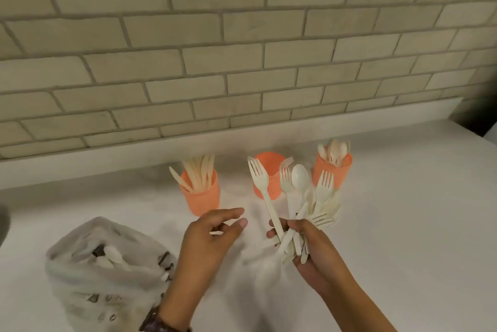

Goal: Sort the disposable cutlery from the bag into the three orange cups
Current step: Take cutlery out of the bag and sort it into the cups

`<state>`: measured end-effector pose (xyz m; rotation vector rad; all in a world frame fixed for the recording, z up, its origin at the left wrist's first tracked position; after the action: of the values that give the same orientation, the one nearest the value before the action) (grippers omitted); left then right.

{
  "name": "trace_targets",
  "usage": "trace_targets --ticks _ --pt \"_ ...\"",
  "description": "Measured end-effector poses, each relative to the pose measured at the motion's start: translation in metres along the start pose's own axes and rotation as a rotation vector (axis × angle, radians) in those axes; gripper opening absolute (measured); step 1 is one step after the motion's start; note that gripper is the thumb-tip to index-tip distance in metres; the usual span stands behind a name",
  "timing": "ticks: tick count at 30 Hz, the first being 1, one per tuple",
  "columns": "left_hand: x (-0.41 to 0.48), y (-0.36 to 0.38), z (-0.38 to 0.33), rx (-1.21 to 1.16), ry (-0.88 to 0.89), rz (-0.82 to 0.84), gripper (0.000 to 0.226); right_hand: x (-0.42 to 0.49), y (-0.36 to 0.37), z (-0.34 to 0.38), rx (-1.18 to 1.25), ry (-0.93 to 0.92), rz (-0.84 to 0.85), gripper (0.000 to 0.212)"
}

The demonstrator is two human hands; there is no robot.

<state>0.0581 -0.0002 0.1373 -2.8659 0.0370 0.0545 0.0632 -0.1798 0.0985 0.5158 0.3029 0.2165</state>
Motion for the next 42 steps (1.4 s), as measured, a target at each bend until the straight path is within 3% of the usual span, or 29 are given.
trace_targets --ticks 3,7,13,16,20,22,24,27,29,31,33,36,42 --pt "0.014 0.057 -0.012 -0.167 -0.115 -0.038 0.015 0.0 -0.039 0.022 -0.076 0.049 0.042 0.03" --pt "0.029 0.117 -0.028 -0.261 -0.132 -0.153 0.009 0.004 -0.085 0.051 -0.147 0.104 0.115 0.031" --pt "0.046 0.133 -0.054 -0.376 -0.098 -0.36 0.007 0.011 -0.125 0.09 -0.088 0.089 0.155 0.035" --pt "0.068 0.112 -0.07 -0.297 0.033 -0.547 0.007 0.02 -0.144 0.102 -0.068 0.096 0.145 0.021" --pt "0.113 0.096 -0.073 -0.105 0.12 -0.674 0.007 0.025 -0.149 0.108 -0.023 0.097 0.187 0.024" --pt "0.136 0.1 -0.063 -0.027 0.091 -0.669 0.004 0.023 -0.145 0.112 -0.031 0.106 0.212 0.019" --pt "0.153 0.107 -0.044 0.081 0.001 -0.609 0.014 0.022 -0.14 0.115 -0.027 0.107 0.219 0.027" --pt "0.159 0.118 -0.02 0.146 -0.151 -0.499 0.026 0.02 -0.136 0.121 -0.008 0.091 0.21 0.023" --pt "0.152 0.124 -0.018 0.156 -0.148 -0.514 0.036 0.021 -0.135 0.123 -0.007 0.084 0.19 0.027" --pt "0.137 0.137 -0.032 0.159 -0.1 -0.492 0.033 0.023 -0.134 0.124 -0.003 0.081 0.171 0.028" --pt "0.122 0.158 -0.05 0.085 -0.071 -0.337 0.006 0.025 -0.131 0.123 -0.017 0.092 0.167 0.021" --pt "0.104 0.184 -0.061 -0.07 -0.121 -0.058 0.011 0.028 -0.126 0.117 -0.038 0.114 0.159 0.01" --pt "0.098 0.173 -0.052 -0.314 -0.261 -0.061 0.003 0.028 -0.116 0.11 -0.071 0.128 0.184 0.008"
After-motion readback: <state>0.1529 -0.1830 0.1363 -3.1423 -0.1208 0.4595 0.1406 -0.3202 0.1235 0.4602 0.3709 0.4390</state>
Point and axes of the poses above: each hand's wrist, its own x-axis towards the middle knuckle, its own y-axis out of the palm, z = x × y, the point moved 2 cm from there along x, towards the middle knuckle, and after that the axes turned 8 degrees about z, right-handed, at the moved point
